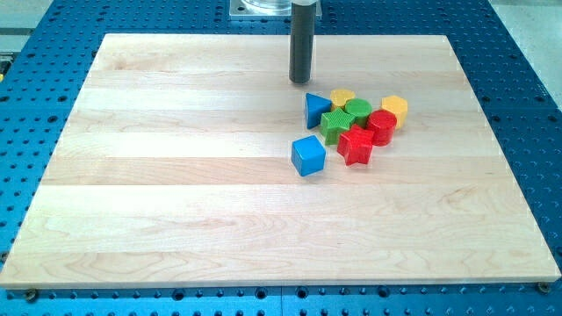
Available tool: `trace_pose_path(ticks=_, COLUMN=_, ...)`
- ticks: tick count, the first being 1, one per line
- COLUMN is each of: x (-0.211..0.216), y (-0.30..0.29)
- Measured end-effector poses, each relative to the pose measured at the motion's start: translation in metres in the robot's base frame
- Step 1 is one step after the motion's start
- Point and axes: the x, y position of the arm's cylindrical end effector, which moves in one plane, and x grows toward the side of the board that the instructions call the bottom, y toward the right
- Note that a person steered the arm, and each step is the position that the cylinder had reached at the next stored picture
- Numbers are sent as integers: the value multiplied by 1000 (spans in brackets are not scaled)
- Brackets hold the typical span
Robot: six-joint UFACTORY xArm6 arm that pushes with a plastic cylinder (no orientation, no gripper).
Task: Push the triangle to the left of the cube
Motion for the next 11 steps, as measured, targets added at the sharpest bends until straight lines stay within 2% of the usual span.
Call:
trace_pose_path(ticks=1, x=0, y=0)
trace_pose_path(ticks=3, x=46, y=27)
trace_pose_path(ticks=4, x=50, y=27)
trace_pose_path(ticks=6, x=104, y=9)
trace_pose_path(ticks=7, x=109, y=8)
trace_pose_path(ticks=9, x=165, y=14)
trace_pose_path(ticks=11, x=178, y=36)
